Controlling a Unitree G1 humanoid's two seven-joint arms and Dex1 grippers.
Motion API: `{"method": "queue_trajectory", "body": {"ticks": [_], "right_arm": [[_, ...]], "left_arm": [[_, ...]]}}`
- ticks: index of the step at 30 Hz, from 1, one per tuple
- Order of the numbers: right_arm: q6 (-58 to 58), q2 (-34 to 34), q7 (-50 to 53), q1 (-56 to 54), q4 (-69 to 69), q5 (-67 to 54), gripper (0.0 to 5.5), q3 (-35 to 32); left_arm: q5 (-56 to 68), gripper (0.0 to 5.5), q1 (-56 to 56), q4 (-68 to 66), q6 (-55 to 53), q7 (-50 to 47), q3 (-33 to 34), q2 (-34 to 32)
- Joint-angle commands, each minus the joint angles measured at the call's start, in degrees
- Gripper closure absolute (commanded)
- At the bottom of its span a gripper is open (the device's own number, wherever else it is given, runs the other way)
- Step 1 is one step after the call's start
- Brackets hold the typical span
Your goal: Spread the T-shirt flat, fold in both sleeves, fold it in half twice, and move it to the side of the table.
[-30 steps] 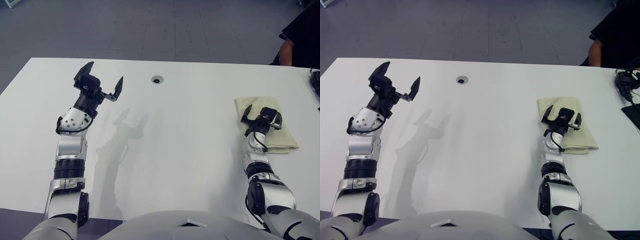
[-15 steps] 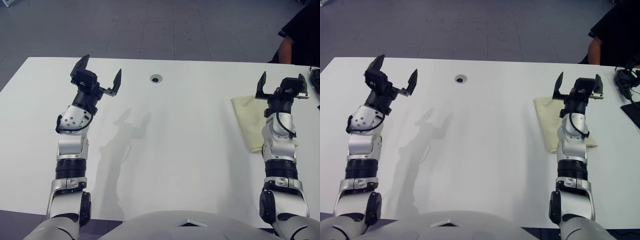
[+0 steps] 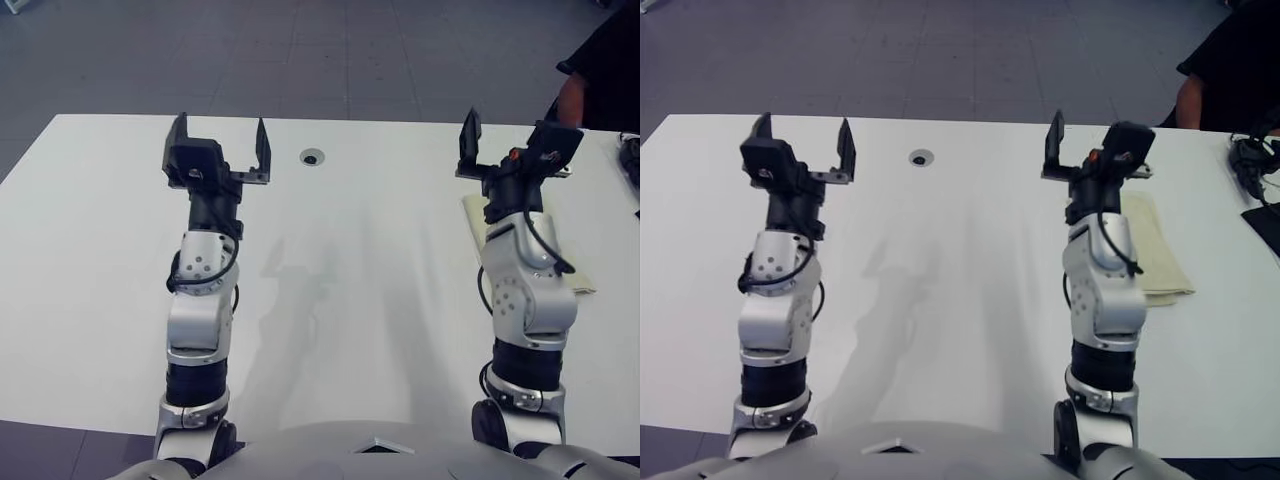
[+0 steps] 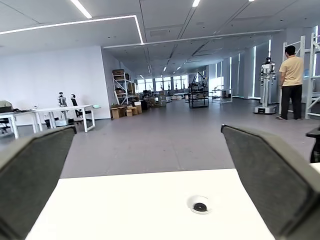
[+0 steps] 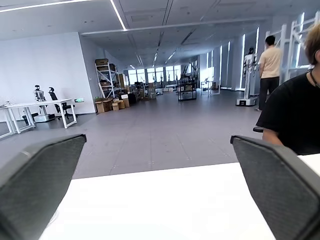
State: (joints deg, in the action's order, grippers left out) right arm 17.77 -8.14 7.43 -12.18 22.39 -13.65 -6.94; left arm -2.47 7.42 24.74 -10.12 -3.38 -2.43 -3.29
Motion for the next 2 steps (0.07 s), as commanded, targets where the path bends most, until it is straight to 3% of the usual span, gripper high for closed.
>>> {"method": "queue_trajectory", "body": {"ticks": [1,2], "right_arm": [[-11.35,1.89,-1.37,4.58,-1.26,4.6,0.13,1.64],[-13.21,2.06,-2.06,4.41,-1.42,5.23,0.13,2.2]], "left_arm": [[-1.32,0.1,-3.18,-2.65,7.72,1.9,-3.67,0.07],[-1.72,0.1,-3.8,-3.26,9.04,2.16,-3.97,-0.18]]}}
